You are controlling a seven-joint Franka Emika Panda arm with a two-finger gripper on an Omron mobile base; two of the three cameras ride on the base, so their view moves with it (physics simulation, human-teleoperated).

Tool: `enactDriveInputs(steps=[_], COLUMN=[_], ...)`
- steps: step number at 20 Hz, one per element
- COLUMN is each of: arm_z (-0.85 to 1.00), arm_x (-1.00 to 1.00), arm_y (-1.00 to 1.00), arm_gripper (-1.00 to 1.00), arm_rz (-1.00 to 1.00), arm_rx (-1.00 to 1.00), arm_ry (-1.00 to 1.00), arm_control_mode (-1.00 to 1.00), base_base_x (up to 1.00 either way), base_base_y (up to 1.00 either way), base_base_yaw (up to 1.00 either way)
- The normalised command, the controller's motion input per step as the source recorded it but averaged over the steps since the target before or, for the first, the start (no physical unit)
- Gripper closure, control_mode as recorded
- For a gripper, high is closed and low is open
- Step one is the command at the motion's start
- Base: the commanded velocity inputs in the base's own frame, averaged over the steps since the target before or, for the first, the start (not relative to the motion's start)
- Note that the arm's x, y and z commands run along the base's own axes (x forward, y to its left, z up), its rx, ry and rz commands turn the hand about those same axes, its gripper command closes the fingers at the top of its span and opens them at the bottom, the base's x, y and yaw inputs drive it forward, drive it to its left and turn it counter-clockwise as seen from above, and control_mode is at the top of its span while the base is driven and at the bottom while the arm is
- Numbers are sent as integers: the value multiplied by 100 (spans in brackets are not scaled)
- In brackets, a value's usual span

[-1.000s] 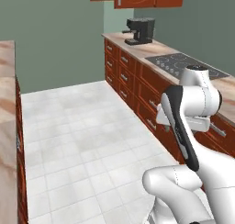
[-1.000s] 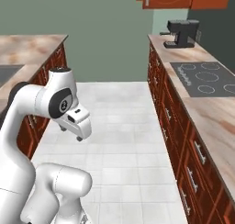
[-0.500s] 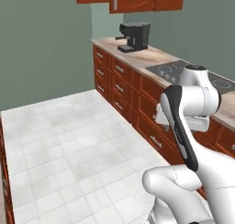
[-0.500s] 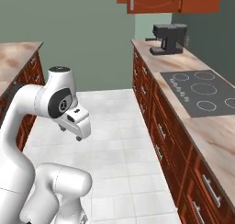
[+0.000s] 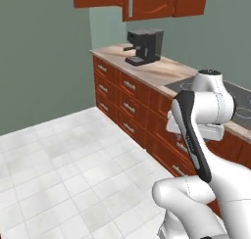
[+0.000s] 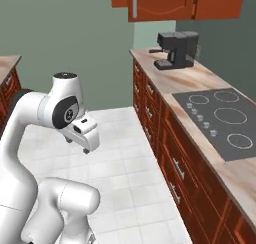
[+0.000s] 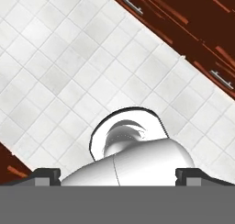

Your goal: Take the smaller bowl and place it next to the appetizer plate on the dining counter , and place the larger bowl next to the plate with cooked food.

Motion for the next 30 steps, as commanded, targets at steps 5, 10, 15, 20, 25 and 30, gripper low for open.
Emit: enactDriveInputs(steps=[5, 10, 15, 20, 25, 30], arm_z=[0, 0, 0, 0, 0, 0], arm_x=[0, 0, 0, 0, 0, 0], arm_y=[0, 0, 0, 0, 0, 0], arm_gripper=[-100, -100, -100, -100, -100, -100], arm_rz=[0, 0, 0, 0, 0, 0], arm_rx=[0, 0, 0, 0, 0, 0], arm_ry=[0, 0, 0, 0, 0, 0], arm_control_mode=[100, 100, 100, 100, 100, 100], base_base_x=[100, 100, 100, 100, 100, 100], base_base_y=[54, 65, 73, 83, 84, 89], base_base_yaw=[-22, -27, -31, -33, -34, -36])
